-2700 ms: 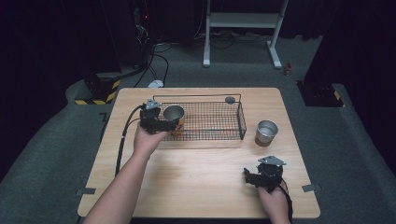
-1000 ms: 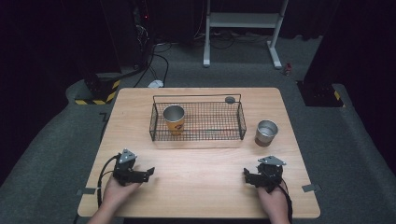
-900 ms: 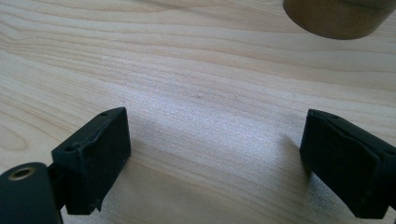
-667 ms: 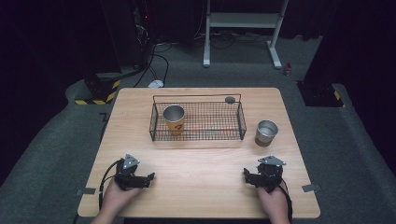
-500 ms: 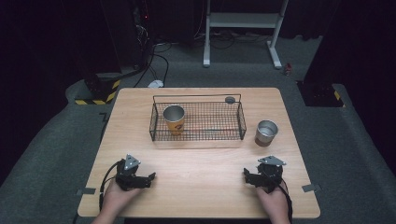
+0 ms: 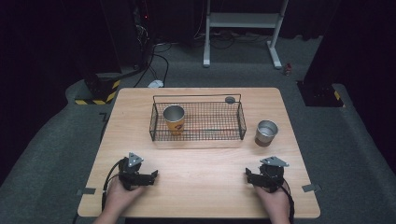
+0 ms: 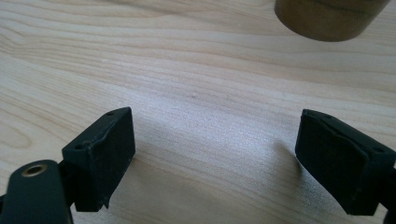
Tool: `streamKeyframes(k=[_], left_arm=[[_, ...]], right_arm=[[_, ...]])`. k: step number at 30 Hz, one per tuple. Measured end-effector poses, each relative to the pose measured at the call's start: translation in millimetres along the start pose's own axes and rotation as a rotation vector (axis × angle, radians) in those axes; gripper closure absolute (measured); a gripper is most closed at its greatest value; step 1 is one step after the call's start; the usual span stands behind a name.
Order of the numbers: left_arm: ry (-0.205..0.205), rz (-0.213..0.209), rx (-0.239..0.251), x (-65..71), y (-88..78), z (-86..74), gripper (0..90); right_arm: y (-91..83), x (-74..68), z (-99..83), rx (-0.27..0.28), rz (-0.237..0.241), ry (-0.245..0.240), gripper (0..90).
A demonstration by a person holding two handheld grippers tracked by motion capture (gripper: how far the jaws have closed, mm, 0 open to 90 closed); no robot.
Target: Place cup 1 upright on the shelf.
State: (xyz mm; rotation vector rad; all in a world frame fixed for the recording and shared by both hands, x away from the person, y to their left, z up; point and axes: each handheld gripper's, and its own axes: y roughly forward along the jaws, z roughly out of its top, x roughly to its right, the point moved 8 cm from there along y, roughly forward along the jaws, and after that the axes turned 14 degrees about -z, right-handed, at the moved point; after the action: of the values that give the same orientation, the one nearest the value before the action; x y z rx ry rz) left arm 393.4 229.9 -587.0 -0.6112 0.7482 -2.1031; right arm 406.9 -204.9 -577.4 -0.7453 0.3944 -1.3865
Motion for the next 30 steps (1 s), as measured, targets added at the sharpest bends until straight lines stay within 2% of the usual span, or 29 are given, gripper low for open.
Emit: streamKeyframes(k=[8,10,16,18,21,24,30], left_arm=[[-0.012,0.009,0.005,0.3,0.7,0.5,0.0],[-0.015,0.009,0.006,0.5,0.8,0.6,0.0],[-0.016,0.013,0.004,0.4,0.5,0.3,0.1],[-0.018,0.015,0.004,0.5,0.2,0.1,0.1],[-0.018,0.015,0.004,0.5,0.2,0.1,0.2],[-0.018,0.014,0.005,0.5,0.2,0.2,0.2],[-0.017,0.013,0.004,0.5,0.4,0.3,0.3]], right_arm=[[-5.2,3.0,4.3,0.038,0.0,0.003,14.3],[-6.2,3.2,4.6,0.038,0.006,0.025,14.2],[-8.7,4.9,7.7,0.047,0.015,0.041,13.7],[-8.8,5.2,9.6,0.053,0.014,0.032,13.0],[-7.9,7.5,12.0,0.058,-0.001,0.022,13.0],[-7.8,10.6,15.4,0.051,-0.013,0.043,12.9],[-12.8,15.0,27.4,0.07,-0.042,0.08,12.8]])
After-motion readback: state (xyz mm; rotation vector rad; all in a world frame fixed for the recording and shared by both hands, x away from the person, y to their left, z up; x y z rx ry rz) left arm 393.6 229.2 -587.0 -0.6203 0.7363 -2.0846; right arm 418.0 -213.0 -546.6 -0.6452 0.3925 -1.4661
